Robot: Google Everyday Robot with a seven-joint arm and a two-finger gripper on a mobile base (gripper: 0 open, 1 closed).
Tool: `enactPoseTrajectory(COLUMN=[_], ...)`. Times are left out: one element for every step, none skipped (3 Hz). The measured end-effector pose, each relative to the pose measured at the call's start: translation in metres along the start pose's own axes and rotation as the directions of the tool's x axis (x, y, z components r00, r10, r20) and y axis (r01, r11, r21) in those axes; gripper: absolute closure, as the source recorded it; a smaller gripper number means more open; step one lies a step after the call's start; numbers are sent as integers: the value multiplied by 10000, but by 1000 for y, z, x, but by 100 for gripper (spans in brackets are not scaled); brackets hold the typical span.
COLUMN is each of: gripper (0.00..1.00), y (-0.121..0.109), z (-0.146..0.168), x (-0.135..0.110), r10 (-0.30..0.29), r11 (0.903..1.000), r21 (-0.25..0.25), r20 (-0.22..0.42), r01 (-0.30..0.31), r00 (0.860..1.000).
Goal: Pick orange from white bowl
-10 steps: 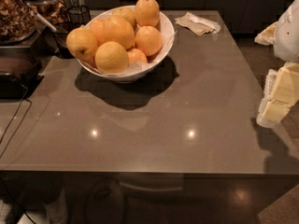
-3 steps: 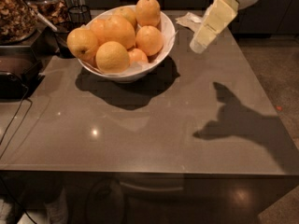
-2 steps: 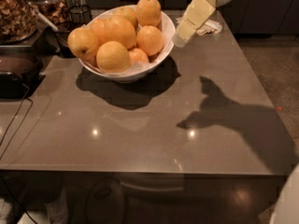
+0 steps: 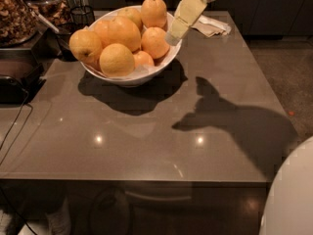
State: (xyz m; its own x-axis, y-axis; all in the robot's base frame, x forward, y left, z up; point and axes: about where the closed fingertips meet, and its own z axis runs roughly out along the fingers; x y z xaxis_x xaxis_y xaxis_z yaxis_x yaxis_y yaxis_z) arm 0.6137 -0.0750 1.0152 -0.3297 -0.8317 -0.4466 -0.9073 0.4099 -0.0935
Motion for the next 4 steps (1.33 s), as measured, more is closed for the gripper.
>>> enactPoseTrajectory(gripper=[0, 0, 0, 0], y=[-4, -7, -6, -8], z=[11, 24, 35, 43], x=[-27, -55, -84, -99], r10=[-112, -421, -802, -760], r11=[9999, 9989, 9967, 9970], r21=[-112, -188, -104, -154], r20=[395, 321, 239, 311], r01=[117, 427, 805, 765], r00=[9992, 9986, 9965, 9966])
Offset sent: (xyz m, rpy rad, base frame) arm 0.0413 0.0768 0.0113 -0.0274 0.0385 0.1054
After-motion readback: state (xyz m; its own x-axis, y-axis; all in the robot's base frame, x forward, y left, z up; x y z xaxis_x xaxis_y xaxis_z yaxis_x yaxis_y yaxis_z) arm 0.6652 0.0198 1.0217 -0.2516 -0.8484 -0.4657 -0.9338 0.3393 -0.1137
